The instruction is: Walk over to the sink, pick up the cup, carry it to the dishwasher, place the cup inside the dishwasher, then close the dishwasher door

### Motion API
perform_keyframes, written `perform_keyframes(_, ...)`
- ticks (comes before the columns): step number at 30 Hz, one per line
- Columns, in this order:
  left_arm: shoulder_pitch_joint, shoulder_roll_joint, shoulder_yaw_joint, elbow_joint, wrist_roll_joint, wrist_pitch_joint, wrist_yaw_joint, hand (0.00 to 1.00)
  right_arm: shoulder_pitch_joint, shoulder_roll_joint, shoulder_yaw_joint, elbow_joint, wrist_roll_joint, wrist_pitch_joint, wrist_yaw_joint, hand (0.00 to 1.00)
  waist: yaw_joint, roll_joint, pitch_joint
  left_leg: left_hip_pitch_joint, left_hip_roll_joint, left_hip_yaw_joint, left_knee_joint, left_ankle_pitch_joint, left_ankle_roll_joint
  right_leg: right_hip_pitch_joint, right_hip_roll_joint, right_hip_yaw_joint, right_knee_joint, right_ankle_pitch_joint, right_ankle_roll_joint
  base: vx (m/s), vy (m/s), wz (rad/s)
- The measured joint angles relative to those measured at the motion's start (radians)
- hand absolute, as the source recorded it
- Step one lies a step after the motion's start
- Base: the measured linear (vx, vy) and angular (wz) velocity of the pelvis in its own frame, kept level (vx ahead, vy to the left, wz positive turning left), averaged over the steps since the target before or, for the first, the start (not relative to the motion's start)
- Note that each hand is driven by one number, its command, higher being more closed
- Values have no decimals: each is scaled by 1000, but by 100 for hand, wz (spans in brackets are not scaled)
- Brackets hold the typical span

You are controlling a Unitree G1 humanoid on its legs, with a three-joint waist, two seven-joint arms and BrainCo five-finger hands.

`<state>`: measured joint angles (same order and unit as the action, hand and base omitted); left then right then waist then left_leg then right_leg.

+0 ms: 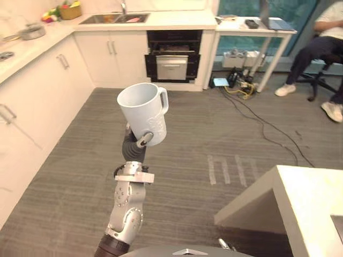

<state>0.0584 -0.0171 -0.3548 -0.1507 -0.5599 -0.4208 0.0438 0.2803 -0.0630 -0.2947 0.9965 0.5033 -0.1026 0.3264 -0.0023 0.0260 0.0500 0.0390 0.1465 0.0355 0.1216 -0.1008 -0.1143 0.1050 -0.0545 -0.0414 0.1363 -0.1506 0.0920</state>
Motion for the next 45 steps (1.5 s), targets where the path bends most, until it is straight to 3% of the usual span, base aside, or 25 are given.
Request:
perform_keyframes(3,48,29,6,-34,16,-4,13,100,-2,2,52,0,-21,22,-2,0,17,-30,-15,-27,-20,-34,-6,5,19,4,-16,-34,-7,-14,-19,-65,-20,47)
perform_keyframes(6,89,44,8,-43,15,-15,13,100,-5,1,57,5,-39,32,-9,0,24,-52,-16,-39,-4,77,5,3,77,34,-43,-94,-15,-19,-12,-21,9,70)
perform_keyframes(8,97,48,2,-52,9,-17,-28,100,-6,-20,49,26,-33,32,-10,0,2,-48,-23,-124,37,231,89,18,135,45,-79,-177,-5,-15,-11,46,115,145)
perform_keyframes(9,95,49,0,-53,2,-17,-39,100,-10,-24,45,42,-26,32,-10,0,0,-48,-23,-135,45,264,106,27,143,51,-85,-178,-3,-14,-12,76,227,134)
perform_keyframes(10,93,55,-1,-53,-9,-18,-57,100,-15,-25,39,53,-17,37,-10,0,0,-50,-22,-143,45,293,116,46,129,60,-97,-181,0,-14,-12,68,214,90)
perform_keyframes(11,93,70,-2,-47,-27,-24,-78,100,-25,-30,36,61,-1,38,-13,0,6,-46,-22,-118,22,275,80,90,72,66,-111,-181,20,-11,-16,65,193,76)
perform_keyframes(12,93,82,0,-39,-28,-29,-83,100,-31,-30,35,69,5,35,-16,0,7,-50,-19,-99,7,265,41,111,71,65,-117,-175,38,-4,-27,33,119,61)
perform_keyframes(13,96,108,0,-21,-29,-38,-86,100,-41,-28,26,85,13,27,-16,0,7,-35,-15,-49,-6,252,-64,167,77,50,-111,-140,58,1,-53,-28,113,51)
perform_keyframes(14,93,130,2,-15,-28,-49,-88,100,-50,-18,15,81,18,27,-4,0,-9,-38,-17,2,-24,238,-191,237,79,46,-78,-81,14,-4,-56,-71,104,54)
perform_keyframes(15,86,141,2,-13,-28,-56,-88,100,-58,-10,13,80,19,25,-3,0,-20,-51,-14,-1,-37,233,-213,254,76,41,-74,-70,-4,8,-56,-119,82,38)
perform_keyframes(16,78,150,-2,13,-28,-66,-91,100,-71,-1,4,81,19,24,-3,0,-27,-69,-9,-1,-58,231,-214,259,71,34,-91,-74,-3,-16,-31,-87,16,5)
perform_keyframes(18,78,162,-10,50,-28,-65,-91,100,-74,-1,-3,80,19,20,-3,0,-38,-56,-7,5,-66,237,-214,263,67,33,-99,-62,-14,-30,-6,-68,-3,-16)
perform_keyframes(23,68,153,-42,66,-26,-63,-92,100,-46,-9,-32,71,21,10,-9,0,-81,-14,-10,17,-61,250,-214,264,62,49,-98,-73,-25,-27,9,-54,-10,-3)
perform_keyframes(24,38,156,-79,94,-28,-58,-91,100,-40,71,-22,80,21,-12,-45,0,-80,-129,-7,45,-86,297,-215,231,59,80,-133,-110,-50,15,36,-16,-7,-7)
perform_keyframes(28,38,156,-77,95,-28,-58,-91,100,-37,66,0,80,21,-12,-45,0,-86,-106,-1,50,-48,298,-215,222,57,74,-94,-106,-47,49,-2,-94,-24,-18)
perform_keyframes(32,37,128,-25,83,-28,-45,-90,100,10,69,17,27,21,-7,-6,0,-93,-114,-8,27,-41,274,-215,230,51,16,-79,-83,-30,13,10,-125,-41,-28)
perform_keyframes(34,38,108,-15,61,-28,-33,-92,100,38,85,16,17,23,-2,4,0,-101,-147,-34,-5,-51,268,-201,221,59,-21,-98,-106,-24,3,7,-28,-4,32)
perform_keyframes(35,47,71,2,39,-28,-30,-91,100,61,76,18,1,44,1,26,0,-91,-139,-33,-36,-53,274,-88,164,68,-36,-104,-110,-18,2,9,66,11,22)
perform_keyframes(38,56,55,63,9,-29,-23,-91,100,70,79,27,0,61,3,38,0,-84,-141,-31,-17,-61,273,-102,144,84,-24,-105,-110,-6,-5,9,57,-3,2)
perform_keyframes(40,63,52,117,-15,-38,-22,-90,100,66,76,57,-1,64,6,47,0,-77,-148,-18,-53,-38,263,22,77,66,-22,-102,-107,39,-36,3,78,-30,-2)
perform_keyframes(41,93,47,147,-53,-49,-22,-85,100,64,59,73,-1,79,28,60,0,-62,-137,-17,-113,10,244,185,-4,45,-28,-80,-107,92,-70,-1,96,-60,-1)
perform_keyframes(42,120,46,158,-86,-49,-23,-82,100,63,43,93,-3,81,40,64,0,-52,-131,-16,-140,36,240,277,-39,25,-33,-77,-107,122,-99,-14,98,-27,2)
perform_keyframes(43,133,45,161,-106,-49,-23,-78,100,60,32,100,-6,81,47,68,0,-44,-121,-8,-178,61,235,364,-58,15,-34,-69,-115,141,-118,-18,84,5,17)
perform_keyframes(45,183,23,188,-136,-56,-23,-78,100,56,-17,117,-51,79,69,81,0,-15,-60,43,-363,174,173,755,-25,-13,9,-22,-130,163,-149,-42,88,43,12)
